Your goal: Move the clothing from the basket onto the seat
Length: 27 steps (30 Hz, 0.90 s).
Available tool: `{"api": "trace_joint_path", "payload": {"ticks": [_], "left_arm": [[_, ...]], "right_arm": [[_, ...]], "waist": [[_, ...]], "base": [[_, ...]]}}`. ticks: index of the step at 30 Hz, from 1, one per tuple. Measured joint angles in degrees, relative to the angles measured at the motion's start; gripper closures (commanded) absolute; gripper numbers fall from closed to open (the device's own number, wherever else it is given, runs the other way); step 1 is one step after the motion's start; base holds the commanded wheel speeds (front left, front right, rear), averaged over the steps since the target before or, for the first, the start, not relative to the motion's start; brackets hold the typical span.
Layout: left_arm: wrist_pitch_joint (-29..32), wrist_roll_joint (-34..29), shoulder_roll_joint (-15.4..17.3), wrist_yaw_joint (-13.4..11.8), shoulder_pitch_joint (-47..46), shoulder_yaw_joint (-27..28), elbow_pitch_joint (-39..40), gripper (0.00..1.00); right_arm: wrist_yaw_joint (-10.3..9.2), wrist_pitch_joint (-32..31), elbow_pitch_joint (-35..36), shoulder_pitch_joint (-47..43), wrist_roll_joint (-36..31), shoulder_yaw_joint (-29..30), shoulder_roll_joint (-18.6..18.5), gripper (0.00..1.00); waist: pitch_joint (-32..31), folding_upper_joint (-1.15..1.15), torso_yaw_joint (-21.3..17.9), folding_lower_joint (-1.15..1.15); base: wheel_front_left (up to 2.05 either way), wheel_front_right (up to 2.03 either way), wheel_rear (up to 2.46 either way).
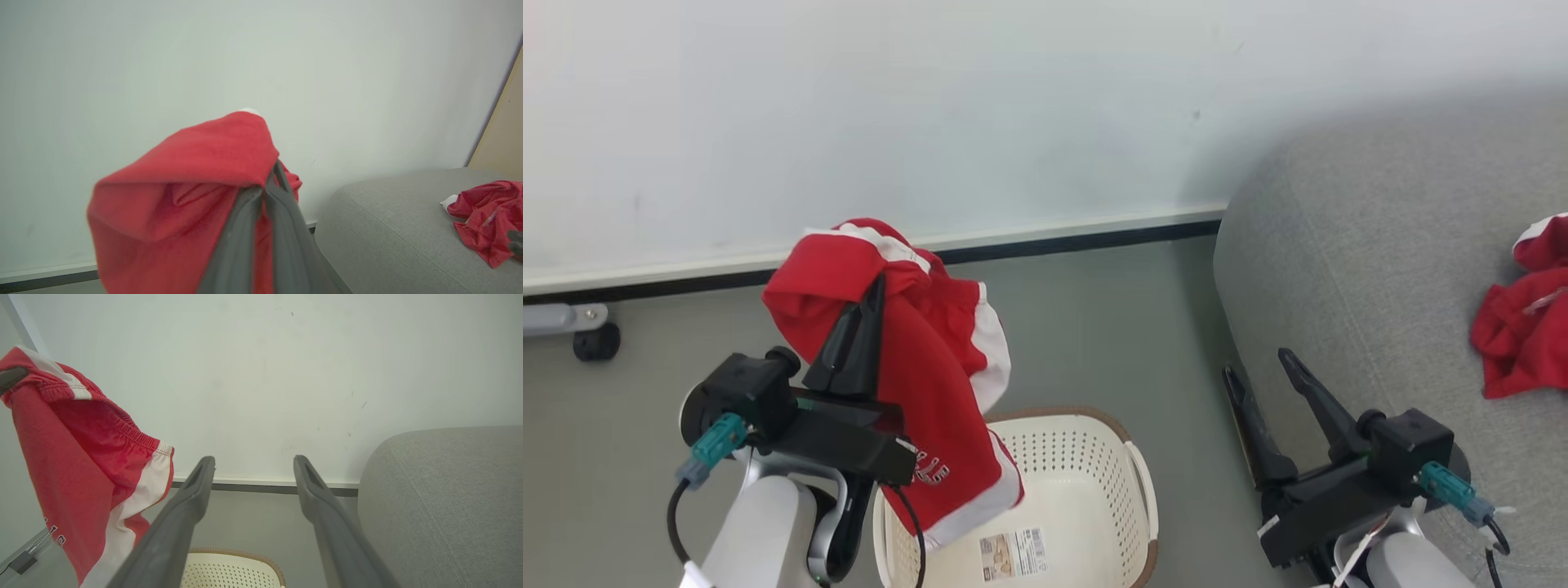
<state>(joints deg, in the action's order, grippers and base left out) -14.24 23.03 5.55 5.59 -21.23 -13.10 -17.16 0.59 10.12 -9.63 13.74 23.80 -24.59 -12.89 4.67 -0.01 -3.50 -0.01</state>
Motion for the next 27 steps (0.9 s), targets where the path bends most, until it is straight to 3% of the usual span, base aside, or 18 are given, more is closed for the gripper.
{"api": "trace_joint_path", "payload": {"ticks": [11,27], "left_arm": [[2.1,0.0,0.33,-0.05,4.27,-0.81,6.12,1.0],[5.68,0.01,0.71,-1.6,6.53,-0.89,12.24,1.0]], "right_arm": [[-0.15,-1.44,2.59,-3.63,0.57,-0.51,-0.15,0.0],[-0.83,-3.35,5.78,-4.59,0.96,-1.12,-0.48,0.0]], "waist": [[-4.04,0.0,-0.59,0.01],[-4.14,0.01,-0.55,0.01]], "base": [[0.0,0.0,0.0],[0.0,0.0,0.0]]}}
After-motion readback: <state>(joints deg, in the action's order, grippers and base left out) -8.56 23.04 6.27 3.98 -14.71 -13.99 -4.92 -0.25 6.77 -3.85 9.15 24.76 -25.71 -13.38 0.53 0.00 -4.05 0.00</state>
